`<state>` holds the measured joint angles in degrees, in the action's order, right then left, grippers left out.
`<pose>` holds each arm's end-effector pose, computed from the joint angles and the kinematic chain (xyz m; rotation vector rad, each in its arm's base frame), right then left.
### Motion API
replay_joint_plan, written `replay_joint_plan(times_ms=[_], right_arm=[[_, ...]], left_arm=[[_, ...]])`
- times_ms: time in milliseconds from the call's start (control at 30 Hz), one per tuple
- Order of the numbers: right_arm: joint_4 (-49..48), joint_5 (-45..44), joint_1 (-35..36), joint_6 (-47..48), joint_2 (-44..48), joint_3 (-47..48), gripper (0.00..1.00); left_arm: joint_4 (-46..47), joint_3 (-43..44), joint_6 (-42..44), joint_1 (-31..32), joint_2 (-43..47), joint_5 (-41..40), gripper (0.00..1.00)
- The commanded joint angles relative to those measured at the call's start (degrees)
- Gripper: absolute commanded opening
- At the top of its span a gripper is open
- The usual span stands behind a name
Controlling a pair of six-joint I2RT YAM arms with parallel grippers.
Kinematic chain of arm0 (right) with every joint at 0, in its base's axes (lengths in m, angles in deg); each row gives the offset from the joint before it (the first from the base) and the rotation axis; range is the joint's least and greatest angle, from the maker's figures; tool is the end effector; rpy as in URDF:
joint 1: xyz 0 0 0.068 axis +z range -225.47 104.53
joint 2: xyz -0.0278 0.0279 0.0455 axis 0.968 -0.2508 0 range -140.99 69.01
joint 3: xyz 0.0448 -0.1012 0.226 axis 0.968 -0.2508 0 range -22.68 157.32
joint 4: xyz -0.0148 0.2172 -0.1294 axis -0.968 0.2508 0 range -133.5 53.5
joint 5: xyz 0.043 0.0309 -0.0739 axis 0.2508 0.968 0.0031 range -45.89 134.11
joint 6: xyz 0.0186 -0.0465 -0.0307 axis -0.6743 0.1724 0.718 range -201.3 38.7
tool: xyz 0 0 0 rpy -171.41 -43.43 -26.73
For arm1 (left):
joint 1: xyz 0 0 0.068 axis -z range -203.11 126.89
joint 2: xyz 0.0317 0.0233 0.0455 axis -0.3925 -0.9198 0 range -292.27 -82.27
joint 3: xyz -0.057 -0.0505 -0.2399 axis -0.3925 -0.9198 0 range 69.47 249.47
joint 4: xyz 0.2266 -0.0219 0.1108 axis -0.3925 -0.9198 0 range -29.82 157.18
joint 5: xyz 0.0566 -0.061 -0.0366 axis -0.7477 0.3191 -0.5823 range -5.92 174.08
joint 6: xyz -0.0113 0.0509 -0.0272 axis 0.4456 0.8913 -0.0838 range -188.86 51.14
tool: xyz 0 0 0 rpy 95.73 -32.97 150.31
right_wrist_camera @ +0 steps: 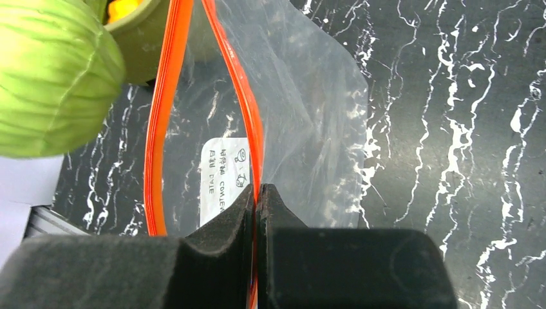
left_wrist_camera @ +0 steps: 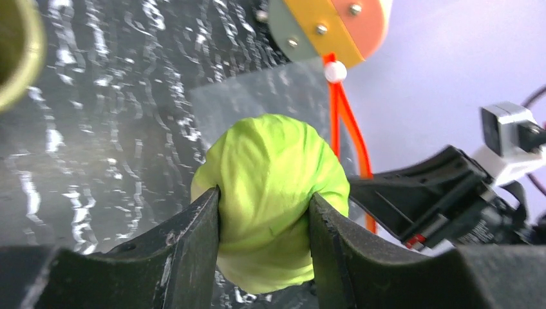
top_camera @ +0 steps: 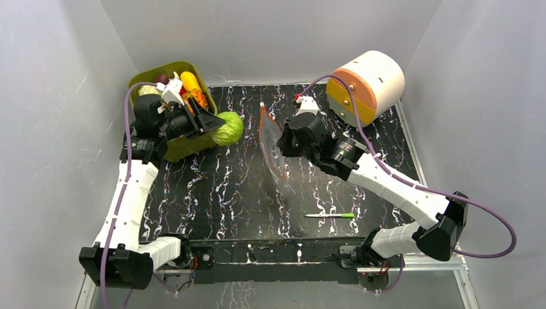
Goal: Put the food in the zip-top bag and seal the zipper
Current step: Pick up the fake vegetable from the bin, then place the fake vegetable in the zipper food storage bag.
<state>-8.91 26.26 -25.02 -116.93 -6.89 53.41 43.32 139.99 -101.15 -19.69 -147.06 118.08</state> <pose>0.1957 0.2166 0.3444 -0.1020 2.1849 0.5344 0.2479 -0.0388 0.3817 -0.0662 1.9498 -0.9774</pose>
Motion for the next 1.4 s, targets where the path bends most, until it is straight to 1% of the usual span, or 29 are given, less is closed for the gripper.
replay_joint_plan(times_ms=[0, 200, 400, 567, 733, 767, 800, 933, 1133, 1367], right_arm=[[-7.58, 1.01, -0.19, -4.44, -0.04, -0.89, 0.0], [-9.8, 2.88, -0.21, -7.13, 0.22, -2.11, 0.0], [-10.99, 3.67, -0.21, -7.85, 0.23, -2.89, 0.0], [-11.48, 4.29, -0.18, -8.28, 0.52, -3.21, 0.0], [-12.54, 5.28, -0.18, -8.39, 1.21, -3.41, 0.0], [-13.06, 5.35, -0.21, -8.52, 1.85, -3.5, 0.0], [-13.09, 5.24, -0.19, -8.57, 2.09, -3.56, 0.0], [-13.56, 5.11, -0.19, -8.5, 2.74, -3.61, 0.0], [-13.9, 5.57, -0.23, -8.56, 3.24, -3.95, 0.0], [-15.13, 6.46, -0.18, -8.57, 3.11, -5.34, 0.0]], left_arm=[[13.85, -5.7, -13.6, 3.5, 4.43, 10.86, 0.19], [20.6, -8.51, -20.97, 7.56, 6.18, 10.76, 0.19], [34.18, -13.58, -32.63, 10.95, 6.87, 10.84, 0.19], [36.01, -15.09, -33.75, 12.7, 6.32, 8.97, 0.19], [41.31, -18.42, -37.14, 13.68, 5.41, 7.91, 0.19], [37.55, -18.73, -33.75, 14.11, 5.27, 5.88, 0.18], [36.09, -18.72, -32.27, 14.2, 5.37, 5.24, 0.18], [31.69, -19.29, -27.92, 14.18, 5.38, 2.68, 0.18], [22.26, -16.87, -20.18, 14.25, 5.2, -1.8, 0.16], [18.45, -16.51, -17.37, 14.25, 4.48, -4.11, 0.16]])
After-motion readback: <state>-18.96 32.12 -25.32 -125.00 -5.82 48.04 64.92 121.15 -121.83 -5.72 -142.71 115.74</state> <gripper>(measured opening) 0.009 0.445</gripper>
